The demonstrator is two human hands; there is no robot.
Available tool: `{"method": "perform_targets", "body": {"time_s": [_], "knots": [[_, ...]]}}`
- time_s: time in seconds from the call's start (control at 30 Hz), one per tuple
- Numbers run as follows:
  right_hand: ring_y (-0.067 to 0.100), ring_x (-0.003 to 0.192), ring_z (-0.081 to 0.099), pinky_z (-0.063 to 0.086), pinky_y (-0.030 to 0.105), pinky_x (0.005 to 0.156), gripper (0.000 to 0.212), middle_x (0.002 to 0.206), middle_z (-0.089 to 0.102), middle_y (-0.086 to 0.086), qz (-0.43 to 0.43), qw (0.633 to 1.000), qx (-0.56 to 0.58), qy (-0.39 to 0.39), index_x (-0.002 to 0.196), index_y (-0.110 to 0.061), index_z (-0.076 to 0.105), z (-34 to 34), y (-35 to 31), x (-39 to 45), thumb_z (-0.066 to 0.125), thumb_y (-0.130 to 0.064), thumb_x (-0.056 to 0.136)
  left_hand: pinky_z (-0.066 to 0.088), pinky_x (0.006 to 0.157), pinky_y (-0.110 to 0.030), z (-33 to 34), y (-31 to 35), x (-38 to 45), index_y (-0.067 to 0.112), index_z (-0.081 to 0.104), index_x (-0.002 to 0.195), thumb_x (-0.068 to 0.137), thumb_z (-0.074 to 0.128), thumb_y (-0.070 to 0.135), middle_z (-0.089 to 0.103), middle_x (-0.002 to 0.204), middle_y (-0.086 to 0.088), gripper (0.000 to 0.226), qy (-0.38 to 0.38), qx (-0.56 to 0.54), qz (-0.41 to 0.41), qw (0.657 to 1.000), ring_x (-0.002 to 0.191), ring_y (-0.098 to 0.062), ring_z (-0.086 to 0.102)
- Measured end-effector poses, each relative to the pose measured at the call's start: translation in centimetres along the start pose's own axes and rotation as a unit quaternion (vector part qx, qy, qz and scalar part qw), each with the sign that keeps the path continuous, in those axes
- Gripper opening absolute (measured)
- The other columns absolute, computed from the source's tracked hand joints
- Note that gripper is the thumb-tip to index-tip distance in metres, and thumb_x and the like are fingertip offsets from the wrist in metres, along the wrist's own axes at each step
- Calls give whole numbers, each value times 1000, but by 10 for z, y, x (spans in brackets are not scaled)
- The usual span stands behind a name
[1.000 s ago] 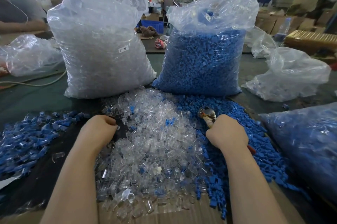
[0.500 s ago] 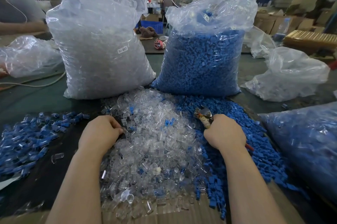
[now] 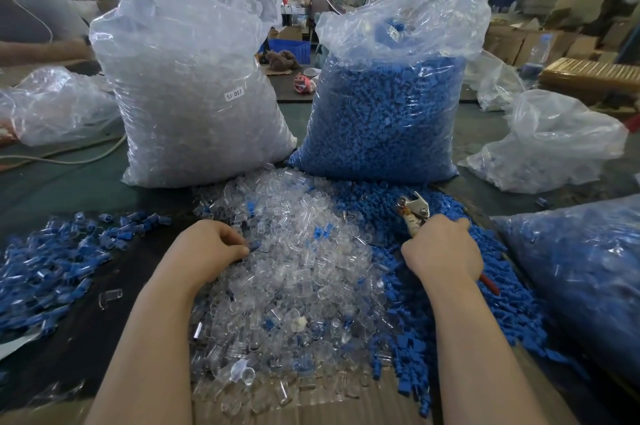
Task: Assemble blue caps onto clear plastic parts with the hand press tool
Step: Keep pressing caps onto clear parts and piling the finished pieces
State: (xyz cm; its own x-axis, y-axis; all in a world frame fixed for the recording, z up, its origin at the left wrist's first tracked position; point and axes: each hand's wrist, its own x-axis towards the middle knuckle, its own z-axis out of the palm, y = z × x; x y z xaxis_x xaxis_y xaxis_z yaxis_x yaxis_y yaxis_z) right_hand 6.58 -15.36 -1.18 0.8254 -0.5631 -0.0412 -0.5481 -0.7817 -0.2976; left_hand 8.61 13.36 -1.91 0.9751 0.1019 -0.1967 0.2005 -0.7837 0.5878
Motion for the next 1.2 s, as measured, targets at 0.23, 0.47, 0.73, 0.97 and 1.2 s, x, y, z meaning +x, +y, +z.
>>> {"method": "perform_targets", "body": {"time_s": [0.23, 0.47, 0.73, 0.97, 1.2], "knots": [[21, 60, 50, 35, 28, 50, 14, 75, 55, 6, -30, 999, 9, -5, 80, -12, 54, 2, -2, 2, 64, -20, 85, 43, 60, -26, 5, 5, -1, 22, 66, 78, 86, 73, 30, 68, 80, 5, 14, 40, 18, 0, 999, 76, -10, 61], [19, 57, 46, 26, 26, 46, 22, 69, 52, 4, -50, 998, 43, 2, 72, -14, 48, 1, -5, 0, 65, -19, 85, 60, 70, -39, 6, 24, -6, 15, 65, 87, 84, 75, 23, 73, 66, -1, 13, 103, -211, 24, 972, 71, -17, 72], [19, 65, 56, 43, 32, 60, 17, 69, 64, -2, -149, 932, 331, -12, 77, -22, 66, -4, -14, 1, 75, -35, 79, 54, 56, -19, 17, 72, -24, 10, 69, 86, 72, 83, 11, 75, 70, -4, 20, 60, -464, 86, 880, 65, -13, 72], [0, 57, 52, 44, 14, 54, 15, 62, 62, -10, -221, 845, 484, -46, 75, -21, 65, -11, -27, -14, 78, -23, 83, 56, 58, -21, 32, 91, -34, 5, 65, 92, 76, 79, 6, 74, 70, -4, 21, -11, -538, 73, 840, 66, -15, 73], [8, 78, 68, 53, 16, 70, 13, 81, 73, -4, -292, 807, 503, -100, 92, -24, 71, -12, -32, -23, 71, -12, 88, 57, 61, -20, 37, 97, -37, 6, 67, 92, 79, 75, 1, 75, 73, -4, 16, -36, -562, 74, 823, 69, -15, 73]]}}
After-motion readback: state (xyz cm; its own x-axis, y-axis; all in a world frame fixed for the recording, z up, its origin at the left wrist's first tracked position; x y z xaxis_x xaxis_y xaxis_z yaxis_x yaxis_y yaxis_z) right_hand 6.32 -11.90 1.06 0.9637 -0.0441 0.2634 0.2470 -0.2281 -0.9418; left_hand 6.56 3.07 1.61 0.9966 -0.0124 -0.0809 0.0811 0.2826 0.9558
